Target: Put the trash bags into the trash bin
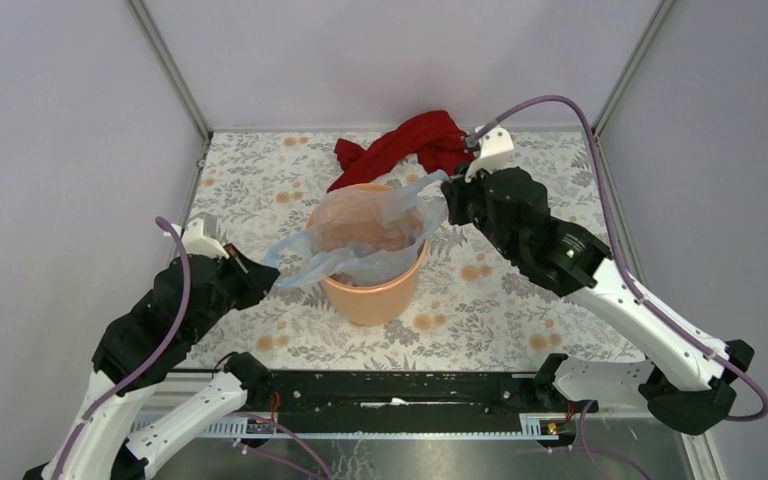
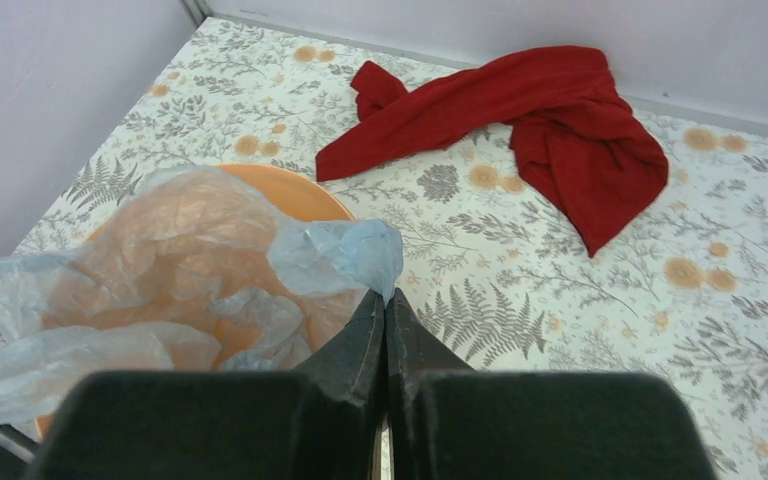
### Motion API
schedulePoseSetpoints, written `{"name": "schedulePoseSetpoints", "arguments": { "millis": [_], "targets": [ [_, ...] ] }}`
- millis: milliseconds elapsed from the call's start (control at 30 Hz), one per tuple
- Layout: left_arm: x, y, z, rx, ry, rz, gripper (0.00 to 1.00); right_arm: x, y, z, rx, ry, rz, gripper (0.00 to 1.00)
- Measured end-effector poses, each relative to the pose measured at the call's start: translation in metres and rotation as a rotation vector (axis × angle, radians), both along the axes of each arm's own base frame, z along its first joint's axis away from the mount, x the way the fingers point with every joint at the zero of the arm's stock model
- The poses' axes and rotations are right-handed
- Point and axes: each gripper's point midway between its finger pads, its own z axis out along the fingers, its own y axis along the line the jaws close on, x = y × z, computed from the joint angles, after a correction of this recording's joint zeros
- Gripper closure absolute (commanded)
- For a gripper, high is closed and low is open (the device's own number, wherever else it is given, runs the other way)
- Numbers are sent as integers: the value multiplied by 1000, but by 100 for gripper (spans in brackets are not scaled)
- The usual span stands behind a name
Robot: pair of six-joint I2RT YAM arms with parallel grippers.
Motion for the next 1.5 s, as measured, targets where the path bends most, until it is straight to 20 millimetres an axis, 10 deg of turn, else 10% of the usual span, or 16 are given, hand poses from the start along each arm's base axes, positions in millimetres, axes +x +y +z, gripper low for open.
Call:
{"name": "schedulePoseSetpoints", "arguments": {
  "millis": [567,1000,1433,1500],
  "targets": [
    [-19,24,-41,32,163,126,100,-30,-55,-76,-123,130,-103,92],
    [-7,74,13,60,-12,368,100,-22,-88,-82,-182,76,-261,92],
    [-12,48,-38,165,91,166,100,-42,-61,-95,-98,146,-85,78],
    [-18,43,-43,148,100,127,100,-48,-52,-97,-53,187,-46,63]
  ]
}}
